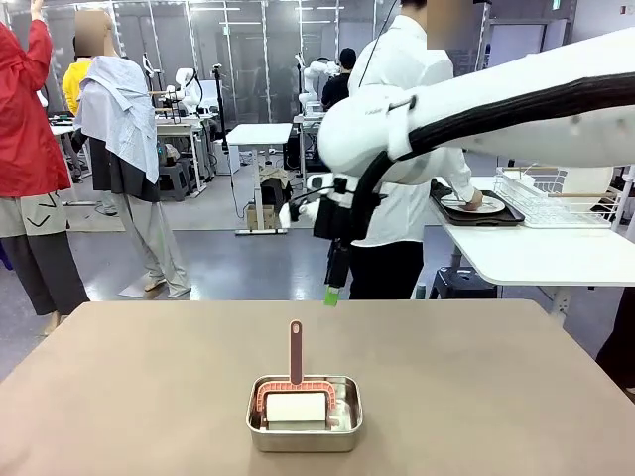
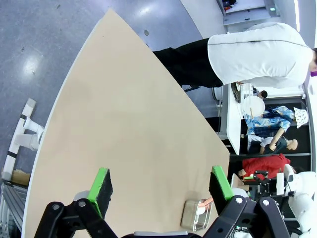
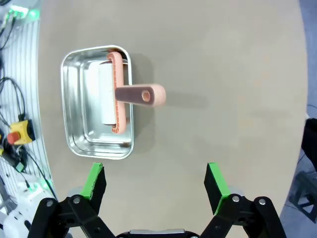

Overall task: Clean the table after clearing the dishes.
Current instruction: When the right (or left) Handle tray is removed, use the right hand (or left hand) to clean the right (or left) side of the table with the Lint Roller.

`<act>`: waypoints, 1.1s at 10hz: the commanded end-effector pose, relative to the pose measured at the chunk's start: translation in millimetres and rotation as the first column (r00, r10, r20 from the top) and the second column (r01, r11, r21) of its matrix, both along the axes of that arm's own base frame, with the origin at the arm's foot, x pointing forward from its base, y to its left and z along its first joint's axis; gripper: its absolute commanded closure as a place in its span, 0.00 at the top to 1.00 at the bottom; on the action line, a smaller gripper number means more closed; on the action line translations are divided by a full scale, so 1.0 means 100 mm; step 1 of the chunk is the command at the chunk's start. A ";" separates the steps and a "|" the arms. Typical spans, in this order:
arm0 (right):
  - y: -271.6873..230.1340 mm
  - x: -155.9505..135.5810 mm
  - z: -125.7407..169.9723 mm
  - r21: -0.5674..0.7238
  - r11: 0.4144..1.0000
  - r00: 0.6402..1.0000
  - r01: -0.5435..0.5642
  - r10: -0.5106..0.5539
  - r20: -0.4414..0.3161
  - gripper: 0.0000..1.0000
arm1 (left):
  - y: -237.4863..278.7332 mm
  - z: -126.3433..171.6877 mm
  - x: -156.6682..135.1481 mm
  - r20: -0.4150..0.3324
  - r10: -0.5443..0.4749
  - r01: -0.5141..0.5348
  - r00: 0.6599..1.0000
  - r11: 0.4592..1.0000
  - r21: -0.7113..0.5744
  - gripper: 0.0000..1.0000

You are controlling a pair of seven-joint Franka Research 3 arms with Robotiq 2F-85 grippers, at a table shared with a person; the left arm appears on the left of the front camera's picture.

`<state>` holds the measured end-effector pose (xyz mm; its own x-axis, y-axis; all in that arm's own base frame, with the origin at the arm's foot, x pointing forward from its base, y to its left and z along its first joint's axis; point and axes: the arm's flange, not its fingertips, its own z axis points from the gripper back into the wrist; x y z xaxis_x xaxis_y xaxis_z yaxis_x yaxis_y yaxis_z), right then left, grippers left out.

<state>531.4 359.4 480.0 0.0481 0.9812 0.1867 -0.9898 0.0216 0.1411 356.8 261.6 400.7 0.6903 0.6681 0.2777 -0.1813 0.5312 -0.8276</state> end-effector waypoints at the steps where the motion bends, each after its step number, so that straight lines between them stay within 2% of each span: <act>1: 0.28 0.10 -0.05 -0.083 0.995 0.998 -0.046 0.042 -0.051 1.00 | 0.01 0.03 -0.01 0.006 0.008 -0.008 1.000 1.000 -0.009 1.00; 3: 0.46 0.09 -0.27 -0.112 0.991 0.993 -0.077 0.066 -0.095 1.00 | 0.01 0.03 -0.01 0.006 0.008 -0.008 1.000 1.000 -0.009 1.00; 5: 0.55 0.18 -0.41 -0.122 0.989 0.994 -0.079 0.069 -0.086 1.00 | 0.01 0.03 -0.01 0.006 0.008 -0.008 1.000 1.000 -0.009 1.00; 7: 0.67 0.25 -0.58 -0.130 0.986 0.984 -0.105 0.084 -0.154 1.00 | 0.01 0.03 -0.01 0.006 0.008 -0.008 1.000 1.000 -0.009 1.00; 9: 0.73 0.33 -0.71 -0.086 0.988 0.959 -0.127 0.101 -0.265 1.00 | 0.01 0.03 -0.01 0.006 0.008 -0.008 1.000 1.000 -0.009 1.00; 11: 0.77 0.39 -0.84 -0.116 0.984 0.954 -0.138 0.101 -0.284 1.00 | 0.01 0.03 -0.01 0.006 0.008 -0.008 1.000 1.000 -0.009 1.00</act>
